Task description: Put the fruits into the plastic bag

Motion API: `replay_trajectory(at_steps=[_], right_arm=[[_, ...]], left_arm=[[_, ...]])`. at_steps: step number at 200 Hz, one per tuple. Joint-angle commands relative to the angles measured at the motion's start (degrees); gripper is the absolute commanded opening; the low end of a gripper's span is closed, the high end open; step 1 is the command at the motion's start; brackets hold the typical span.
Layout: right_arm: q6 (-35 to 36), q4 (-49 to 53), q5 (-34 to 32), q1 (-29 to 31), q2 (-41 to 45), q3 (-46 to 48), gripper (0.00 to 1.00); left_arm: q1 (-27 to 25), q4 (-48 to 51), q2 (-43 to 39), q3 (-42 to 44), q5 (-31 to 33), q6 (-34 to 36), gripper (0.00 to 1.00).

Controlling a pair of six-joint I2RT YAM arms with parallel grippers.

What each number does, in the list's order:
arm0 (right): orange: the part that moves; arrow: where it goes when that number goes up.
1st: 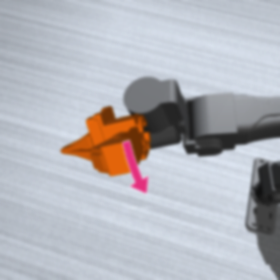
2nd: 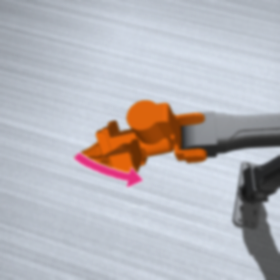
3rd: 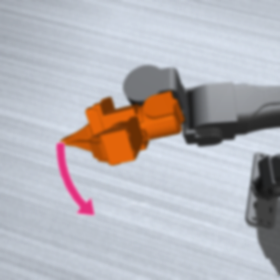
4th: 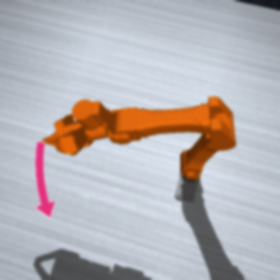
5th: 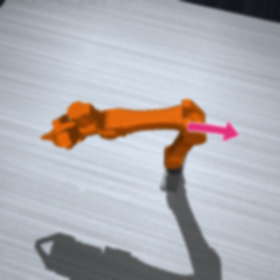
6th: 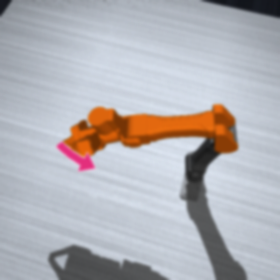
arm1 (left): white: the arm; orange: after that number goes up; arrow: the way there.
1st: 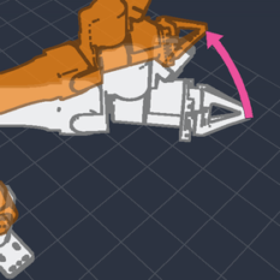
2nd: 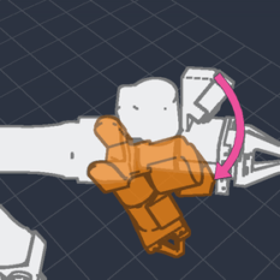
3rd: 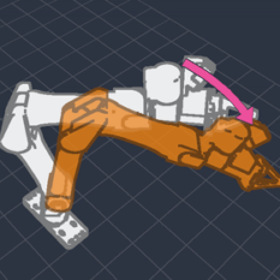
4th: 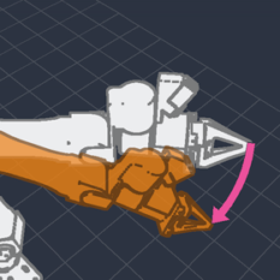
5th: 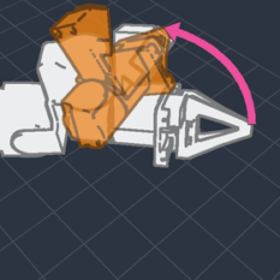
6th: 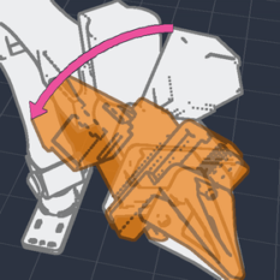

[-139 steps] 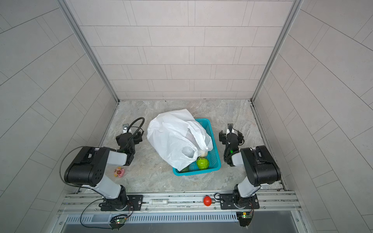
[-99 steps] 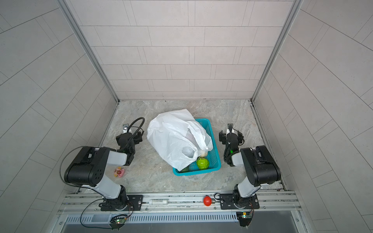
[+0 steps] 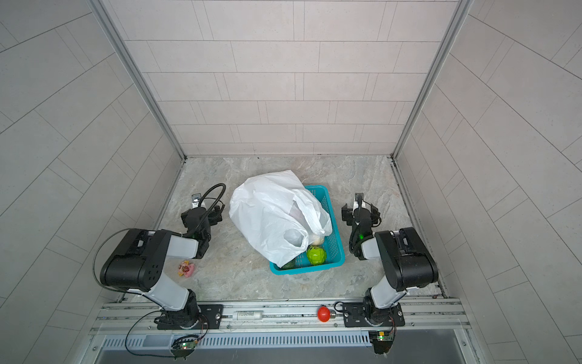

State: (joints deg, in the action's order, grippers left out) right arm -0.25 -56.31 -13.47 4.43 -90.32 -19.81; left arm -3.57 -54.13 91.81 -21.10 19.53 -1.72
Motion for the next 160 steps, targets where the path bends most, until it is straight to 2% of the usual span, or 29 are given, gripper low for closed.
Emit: replay_trajectory(at_steps=[1, 127, 135, 148, 160], right_arm=[[-0.11, -0.25, 0.07, -0.3, -0.38, -0.72, 0.99], [-2.21, 1.93, 2.29, -1.81, 1.47, -0.98, 0.99], [-2.4, 7.59, 1.24, -1.79, 4.32, -2.38, 0.99], [-2.71, 20.5, -2.51, -1.78, 9.82, -7.48, 0.99], [-4.53, 28.83, -4.64, -1.69, 14.03, -11.59, 0.99]], left_arm=[[-0.28, -0.71, -0.72, -0.74, 0.63, -0.46, 1.0], [-0.21, 0.04, -1.69, -1.01, 0.7, -0.25, 1.0], [-0.47, 7.63, -4.62, -3.85, 1.64, -0.43, 1.0], [-0.47, 26.42, -8.37, -12.92, 1.52, -0.53, 1.0], [-0.47, 42.13, -9.11, -21.64, 5.62, -7.05, 1.0]])
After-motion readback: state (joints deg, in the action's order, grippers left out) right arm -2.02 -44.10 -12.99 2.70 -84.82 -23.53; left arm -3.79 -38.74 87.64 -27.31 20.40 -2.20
